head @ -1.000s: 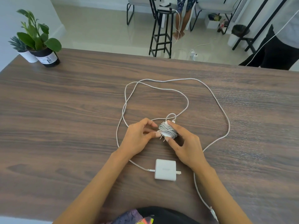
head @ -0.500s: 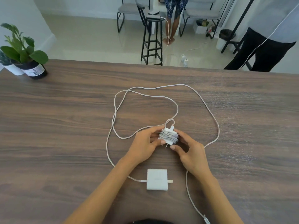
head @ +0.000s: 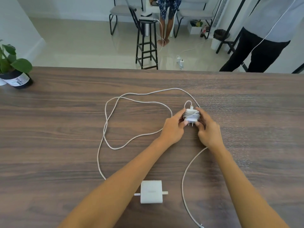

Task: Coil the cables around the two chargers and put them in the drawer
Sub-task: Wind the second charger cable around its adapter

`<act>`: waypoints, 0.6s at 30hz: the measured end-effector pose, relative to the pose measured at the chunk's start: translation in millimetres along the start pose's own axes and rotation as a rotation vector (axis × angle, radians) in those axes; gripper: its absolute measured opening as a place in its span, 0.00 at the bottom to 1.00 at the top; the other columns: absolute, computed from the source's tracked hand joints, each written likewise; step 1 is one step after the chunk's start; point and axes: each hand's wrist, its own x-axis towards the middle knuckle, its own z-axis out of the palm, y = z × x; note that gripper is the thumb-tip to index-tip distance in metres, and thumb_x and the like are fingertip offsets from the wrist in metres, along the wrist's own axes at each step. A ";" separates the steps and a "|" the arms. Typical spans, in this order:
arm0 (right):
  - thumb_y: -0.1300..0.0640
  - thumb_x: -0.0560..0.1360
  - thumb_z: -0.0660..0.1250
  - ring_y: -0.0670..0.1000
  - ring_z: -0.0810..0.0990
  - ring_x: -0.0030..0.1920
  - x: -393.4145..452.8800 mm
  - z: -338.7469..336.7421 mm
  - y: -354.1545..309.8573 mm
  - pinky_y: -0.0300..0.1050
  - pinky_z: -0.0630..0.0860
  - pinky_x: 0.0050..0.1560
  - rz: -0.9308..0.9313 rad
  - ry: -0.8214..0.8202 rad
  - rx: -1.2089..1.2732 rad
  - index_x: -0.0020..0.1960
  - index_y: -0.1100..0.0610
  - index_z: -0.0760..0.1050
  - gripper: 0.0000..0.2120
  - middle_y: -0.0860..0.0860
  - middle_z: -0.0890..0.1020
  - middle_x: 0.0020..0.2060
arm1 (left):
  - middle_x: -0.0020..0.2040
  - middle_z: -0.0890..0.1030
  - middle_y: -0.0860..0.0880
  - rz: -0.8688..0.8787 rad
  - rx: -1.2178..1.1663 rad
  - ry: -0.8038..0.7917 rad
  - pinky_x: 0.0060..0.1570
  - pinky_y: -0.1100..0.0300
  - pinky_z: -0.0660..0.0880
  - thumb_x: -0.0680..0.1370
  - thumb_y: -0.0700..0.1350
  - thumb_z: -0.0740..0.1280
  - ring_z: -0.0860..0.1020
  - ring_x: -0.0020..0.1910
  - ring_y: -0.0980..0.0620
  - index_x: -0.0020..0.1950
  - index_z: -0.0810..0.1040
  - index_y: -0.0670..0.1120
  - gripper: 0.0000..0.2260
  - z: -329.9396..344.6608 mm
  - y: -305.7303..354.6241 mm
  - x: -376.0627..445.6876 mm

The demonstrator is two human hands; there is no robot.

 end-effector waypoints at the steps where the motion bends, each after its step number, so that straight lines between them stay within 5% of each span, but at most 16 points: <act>1: 0.68 0.75 0.62 0.52 0.79 0.58 5.9 -1.5 1.6 0.39 0.70 0.57 0.001 -0.011 -0.013 0.70 0.53 0.66 0.26 0.52 0.81 0.58 | 0.65 0.76 0.43 -0.008 0.002 -0.003 0.66 0.55 0.69 0.78 0.39 0.64 0.75 0.63 0.47 0.72 0.65 0.43 0.23 2.1 1.2 4.9; 12: 0.67 0.76 0.62 0.56 0.77 0.61 14.2 -5.5 4.6 0.47 0.71 0.62 -0.012 -0.074 -0.033 0.73 0.52 0.61 0.28 0.53 0.78 0.62 | 0.67 0.75 0.42 -0.044 -0.013 0.002 0.67 0.54 0.68 0.77 0.40 0.66 0.74 0.65 0.48 0.73 0.64 0.41 0.25 3.8 -0.3 12.9; 15: 0.66 0.76 0.63 0.52 0.66 0.71 5.2 -11.2 -5.4 0.42 0.62 0.68 -0.010 -0.102 -0.073 0.75 0.53 0.56 0.31 0.52 0.68 0.71 | 0.68 0.73 0.41 -0.032 0.027 -0.007 0.68 0.55 0.67 0.78 0.42 0.66 0.71 0.68 0.47 0.74 0.63 0.42 0.26 -11.9 3.9 -2.6; 18: 0.64 0.76 0.65 0.51 0.57 0.75 -17.7 -16.1 -19.9 0.49 0.57 0.73 -0.076 -0.059 -0.100 0.76 0.53 0.55 0.33 0.54 0.62 0.74 | 0.69 0.72 0.42 -0.031 0.077 -0.033 0.69 0.56 0.66 0.78 0.45 0.66 0.70 0.68 0.48 0.73 0.63 0.44 0.25 -36.6 14.9 -36.4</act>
